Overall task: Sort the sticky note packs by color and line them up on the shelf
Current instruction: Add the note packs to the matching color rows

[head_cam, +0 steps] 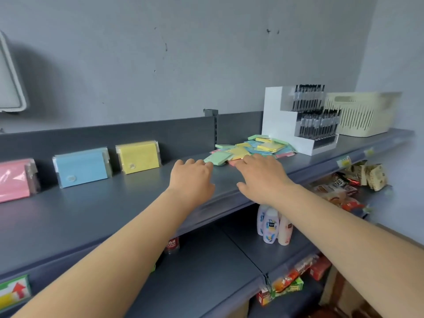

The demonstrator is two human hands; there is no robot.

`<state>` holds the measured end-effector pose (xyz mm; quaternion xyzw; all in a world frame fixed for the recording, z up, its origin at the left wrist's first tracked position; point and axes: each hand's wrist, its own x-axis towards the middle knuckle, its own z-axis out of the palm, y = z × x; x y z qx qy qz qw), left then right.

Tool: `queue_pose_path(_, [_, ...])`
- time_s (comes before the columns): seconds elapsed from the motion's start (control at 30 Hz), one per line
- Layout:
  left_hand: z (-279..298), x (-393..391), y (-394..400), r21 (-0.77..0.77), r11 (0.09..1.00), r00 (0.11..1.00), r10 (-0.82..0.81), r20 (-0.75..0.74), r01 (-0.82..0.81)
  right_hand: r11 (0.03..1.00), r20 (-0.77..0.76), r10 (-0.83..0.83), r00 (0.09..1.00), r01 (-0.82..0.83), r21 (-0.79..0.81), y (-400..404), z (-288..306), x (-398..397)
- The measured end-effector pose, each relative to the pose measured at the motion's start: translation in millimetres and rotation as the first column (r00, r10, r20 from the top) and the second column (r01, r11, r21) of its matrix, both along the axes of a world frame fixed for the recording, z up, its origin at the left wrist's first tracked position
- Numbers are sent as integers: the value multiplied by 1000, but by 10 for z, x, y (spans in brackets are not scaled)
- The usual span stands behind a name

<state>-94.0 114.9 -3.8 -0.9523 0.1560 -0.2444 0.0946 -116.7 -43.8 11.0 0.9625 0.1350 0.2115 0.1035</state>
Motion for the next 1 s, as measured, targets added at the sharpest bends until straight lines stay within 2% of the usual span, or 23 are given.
queue_pose_path(0.43, [76, 738, -364, 64, 998, 999, -15, -31, 17, 997, -50, -50, 997, 53, 54, -545, -49, 479])
queue_pose_path(0.63, [193, 1285, -391, 41, 999, 998, -19, -56, 21, 965, -120, -48, 992, 77, 249, -621, -24, 1005])
queue_pose_path(0.73, [231, 1583, -400, 11, 1000, 994, -10, -112, 11, 935, -166, -60, 984, 113, 335, -644, -12, 1312])
queue_pose_path(0.9, [190, 2010, -393, -68, 998, 976, -31, -217, 16, 908, -227, -78, 971, 163, 385, -692, -57, 1812])
queue_pose_path(1.0, [180, 2201, -367, -141, 989, 924, -100, -370, 50, 899, -263, -112, 958, 211, 385, -716, -82, 2065])
